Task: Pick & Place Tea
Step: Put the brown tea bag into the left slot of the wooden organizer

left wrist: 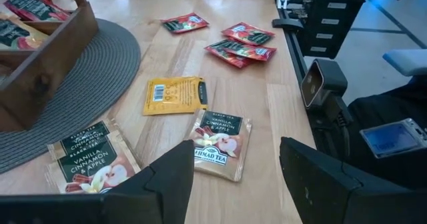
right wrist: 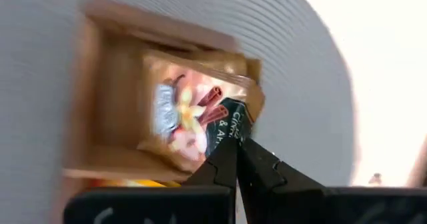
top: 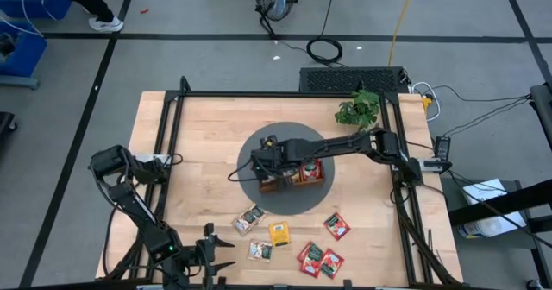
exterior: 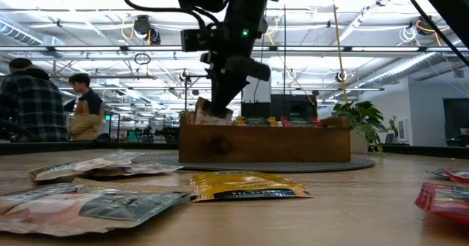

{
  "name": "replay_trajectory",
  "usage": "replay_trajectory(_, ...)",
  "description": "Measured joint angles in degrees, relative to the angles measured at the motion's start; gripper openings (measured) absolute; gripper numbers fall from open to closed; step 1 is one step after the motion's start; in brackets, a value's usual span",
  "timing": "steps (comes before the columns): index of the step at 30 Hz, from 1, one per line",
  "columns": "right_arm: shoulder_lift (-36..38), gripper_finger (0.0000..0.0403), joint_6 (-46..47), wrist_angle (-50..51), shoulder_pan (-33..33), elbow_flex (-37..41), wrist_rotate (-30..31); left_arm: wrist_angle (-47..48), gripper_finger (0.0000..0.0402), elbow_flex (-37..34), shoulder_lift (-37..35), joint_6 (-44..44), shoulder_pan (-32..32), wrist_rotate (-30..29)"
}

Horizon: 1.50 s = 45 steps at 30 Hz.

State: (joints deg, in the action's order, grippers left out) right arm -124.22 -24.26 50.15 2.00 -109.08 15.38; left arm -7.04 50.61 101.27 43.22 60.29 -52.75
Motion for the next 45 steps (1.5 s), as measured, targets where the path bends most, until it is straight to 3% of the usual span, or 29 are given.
replay_trajectory(3,0.00,0.0000,-1.40,-0.04,0.67,0.00,1.86,0.00,0.0223,0.00,0.00,-0.17,0.00,0.00)
replay_trajectory(7,-0.31,0.0000,-1.57,-0.14,1.63,0.02,-2.13,0.01,0.0223,0.00,0.00,-0.42,-0.32,0.02)
replay_trajectory(15,-0.59,0.0004,-2.98,-0.64,3.91,0.04,-2.10,0.01,0.0223,0.02,0.00,0.00,-0.59,0.13)
replay_trajectory(21,-0.59,0.0043,-2.28,-1.47,4.63,0.04,-5.09,0.01,0.0223,0.02,0.00,0.02,-0.59,0.13)
replay_trajectory(32,1.23,0.0116,-0.51,-4.41,4.48,0.04,-4.94,0.87,0.0223,0.02,0.00,0.31,-1.03,0.13)
replay_trajectory(40,7.61,0.0125,4.45,2.53,4.09,0.04,-5.34,4.58,0.0223,0.07,0.00,3.20,-3.99,0.14)
replay_trajectory(43,13.60,0.0114,6.38,5.46,3.18,3.60,-11.26,4.36,0.0223,0.07,0.00,4.68,-6.40,0.96)
replay_trajectory(45,19.50,0.0100,8.18,2.06,2.74,10.53,-15.44,3.81,0.0223,0.07,0.00,4.82,-8.83,4.10)
